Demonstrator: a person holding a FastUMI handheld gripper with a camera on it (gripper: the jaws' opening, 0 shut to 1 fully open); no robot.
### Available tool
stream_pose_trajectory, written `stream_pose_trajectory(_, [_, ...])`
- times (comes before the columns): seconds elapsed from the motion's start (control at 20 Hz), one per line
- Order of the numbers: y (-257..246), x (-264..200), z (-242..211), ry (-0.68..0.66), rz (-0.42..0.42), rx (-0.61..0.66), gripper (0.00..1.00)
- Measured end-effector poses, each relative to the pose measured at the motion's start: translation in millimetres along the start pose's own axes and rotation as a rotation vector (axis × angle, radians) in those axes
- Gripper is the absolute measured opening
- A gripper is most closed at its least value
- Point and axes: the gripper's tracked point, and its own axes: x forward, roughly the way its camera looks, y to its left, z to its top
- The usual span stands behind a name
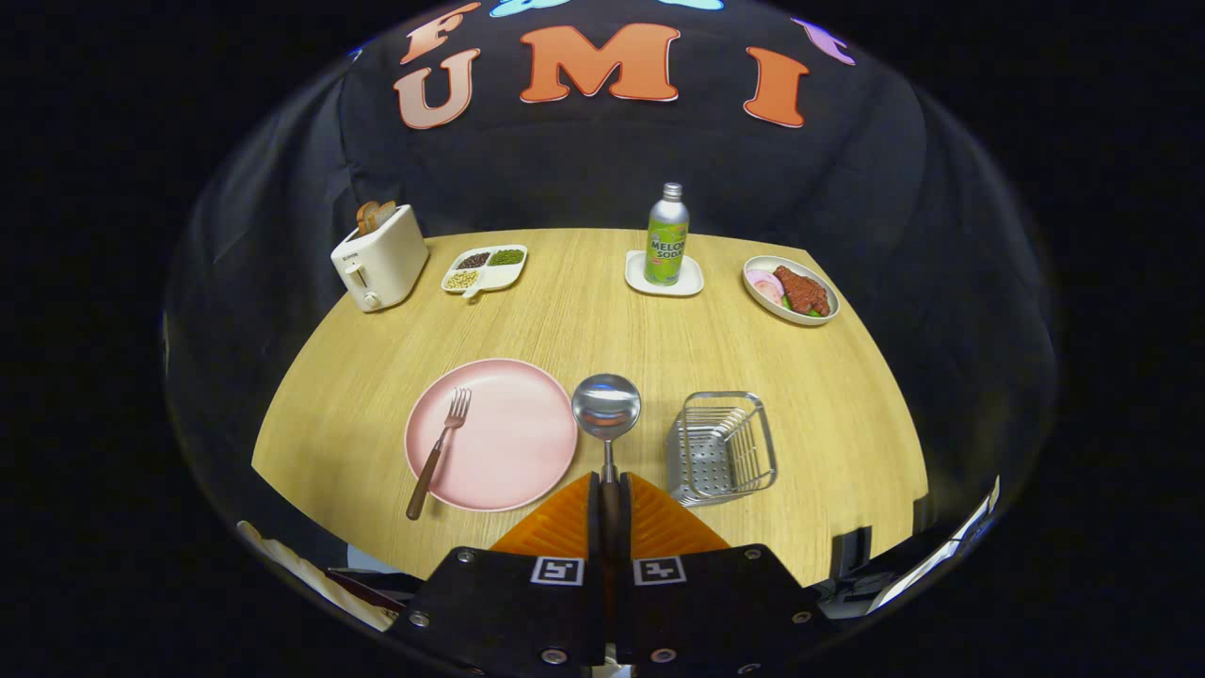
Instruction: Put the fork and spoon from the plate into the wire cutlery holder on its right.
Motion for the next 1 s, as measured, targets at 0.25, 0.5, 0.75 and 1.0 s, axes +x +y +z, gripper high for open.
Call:
stream_pose_trajectory(0.25, [-43,-7,-6,0.100,-0.076,-0.067,0.05])
stream_pose_trajectory(0.5, [-65,5,-9,0.240,-0.086,-0.111,0.05])
stream_pose_trajectory(0.75, [-68,23,-9,0.378,-0.055,-0.123,0.05])
stream_pose_trajectory(1.0, [-82,43,-22,0.526,-0.073,-0.174,0.05])
